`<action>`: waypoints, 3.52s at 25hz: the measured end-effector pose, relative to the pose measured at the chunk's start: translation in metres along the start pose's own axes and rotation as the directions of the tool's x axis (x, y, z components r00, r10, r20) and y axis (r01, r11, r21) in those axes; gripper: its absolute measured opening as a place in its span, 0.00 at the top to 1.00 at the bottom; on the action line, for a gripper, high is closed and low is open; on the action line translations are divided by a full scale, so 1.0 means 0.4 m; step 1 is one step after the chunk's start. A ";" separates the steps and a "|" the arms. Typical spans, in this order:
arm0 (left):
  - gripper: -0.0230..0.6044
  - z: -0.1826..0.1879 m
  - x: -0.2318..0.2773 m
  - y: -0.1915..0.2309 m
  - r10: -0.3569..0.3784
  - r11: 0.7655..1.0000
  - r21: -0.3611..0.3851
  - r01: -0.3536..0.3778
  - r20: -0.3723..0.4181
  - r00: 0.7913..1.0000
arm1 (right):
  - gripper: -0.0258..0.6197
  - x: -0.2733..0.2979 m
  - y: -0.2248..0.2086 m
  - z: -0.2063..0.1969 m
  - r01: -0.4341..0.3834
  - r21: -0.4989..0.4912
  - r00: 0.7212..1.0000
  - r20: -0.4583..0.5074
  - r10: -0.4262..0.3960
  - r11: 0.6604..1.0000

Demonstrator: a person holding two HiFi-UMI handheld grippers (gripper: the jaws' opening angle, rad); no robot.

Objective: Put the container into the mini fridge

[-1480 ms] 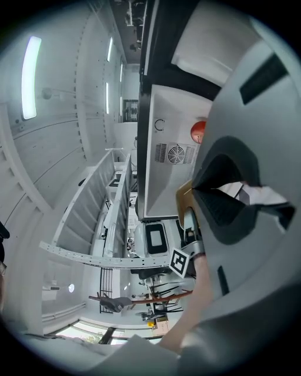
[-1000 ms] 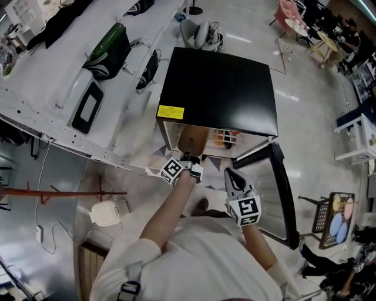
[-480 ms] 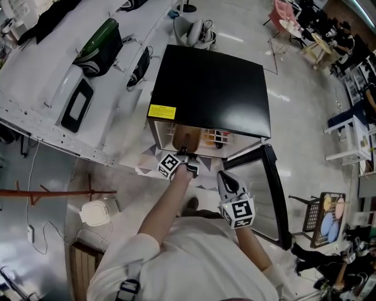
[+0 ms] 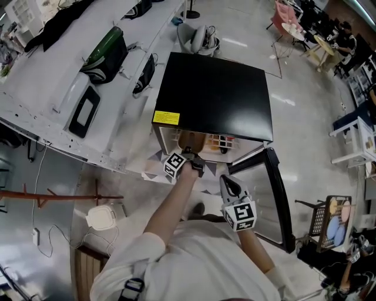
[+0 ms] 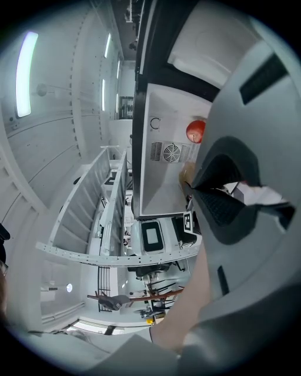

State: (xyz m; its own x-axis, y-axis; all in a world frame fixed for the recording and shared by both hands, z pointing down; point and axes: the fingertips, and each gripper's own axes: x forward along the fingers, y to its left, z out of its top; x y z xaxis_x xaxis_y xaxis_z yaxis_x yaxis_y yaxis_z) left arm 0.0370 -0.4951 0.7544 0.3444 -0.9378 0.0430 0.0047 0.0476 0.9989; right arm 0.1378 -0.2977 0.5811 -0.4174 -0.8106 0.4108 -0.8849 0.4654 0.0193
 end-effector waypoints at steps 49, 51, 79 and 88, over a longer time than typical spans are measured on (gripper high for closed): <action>0.61 -0.104 -0.206 -0.092 0.226 0.407 0.901 0.152 -0.261 0.939 | 0.95 -0.005 0.054 0.006 -0.036 0.007 0.998 0.048 0.036 0.999; 0.62 -0.103 -0.193 -0.089 0.233 0.376 0.914 0.152 -0.252 0.939 | 0.95 -0.008 0.046 0.004 -0.031 0.007 0.998 0.050 0.031 0.999; 0.67 -0.122 -0.230 -0.241 0.136 0.290 0.908 0.302 -0.351 0.926 | 0.95 -0.046 0.057 0.019 0.018 0.017 0.997 0.073 -0.019 1.000; 0.73 -0.093 -0.346 -0.365 0.079 0.288 0.874 0.392 -0.430 0.899 | 0.95 -0.055 0.145 0.045 0.062 0.020 0.994 0.092 -0.064 0.998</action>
State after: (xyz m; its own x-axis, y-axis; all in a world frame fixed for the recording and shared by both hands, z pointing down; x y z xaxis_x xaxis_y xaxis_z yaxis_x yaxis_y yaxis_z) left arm 0.0235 -0.3594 0.6020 0.7139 -0.6917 0.1092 -0.6836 -0.6546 0.3228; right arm 0.0919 -0.2594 0.5568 -0.3774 -0.8680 0.3228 -0.9130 0.4070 0.0270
